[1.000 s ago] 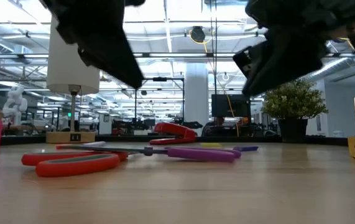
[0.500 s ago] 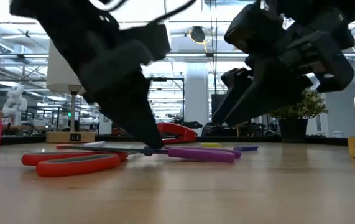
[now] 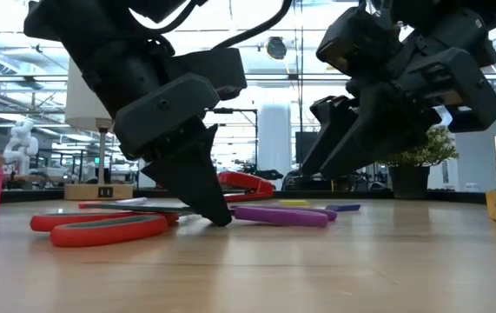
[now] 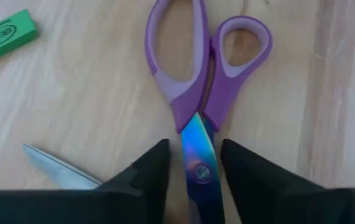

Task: Pack school essentials
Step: Put the purple scissors into the red supply box

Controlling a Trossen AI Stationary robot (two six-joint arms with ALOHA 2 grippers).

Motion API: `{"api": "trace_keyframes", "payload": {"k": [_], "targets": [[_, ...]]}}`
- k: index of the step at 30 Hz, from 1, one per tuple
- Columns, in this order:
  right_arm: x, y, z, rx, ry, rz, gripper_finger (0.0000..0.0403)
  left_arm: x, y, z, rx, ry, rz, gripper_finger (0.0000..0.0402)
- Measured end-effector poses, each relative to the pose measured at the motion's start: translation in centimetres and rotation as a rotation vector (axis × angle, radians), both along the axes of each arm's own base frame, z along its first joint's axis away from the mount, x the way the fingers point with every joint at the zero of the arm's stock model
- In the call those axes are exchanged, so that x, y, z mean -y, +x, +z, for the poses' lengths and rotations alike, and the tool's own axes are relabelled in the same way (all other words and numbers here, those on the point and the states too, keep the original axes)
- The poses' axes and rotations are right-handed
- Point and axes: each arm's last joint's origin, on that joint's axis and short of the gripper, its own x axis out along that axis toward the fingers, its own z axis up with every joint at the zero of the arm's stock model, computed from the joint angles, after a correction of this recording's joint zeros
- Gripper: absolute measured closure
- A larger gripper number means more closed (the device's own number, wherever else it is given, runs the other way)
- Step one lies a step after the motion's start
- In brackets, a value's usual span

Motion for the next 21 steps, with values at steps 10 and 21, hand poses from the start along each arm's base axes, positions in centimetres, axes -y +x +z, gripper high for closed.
{"api": "trace_keyframes", "payload": {"k": [10,21], "targets": [[0.7,-2.1,3.2,-0.047,0.015,-0.030,0.0233,0.0,0.0,0.4,0.011,-0.004,-0.020,0.0341],[1.5,-4.5,4.0,-0.097,0.035,-0.068,0.0234,-0.1,-2.4,5.9,0.036,-0.073,0.041,0.0330]]}}
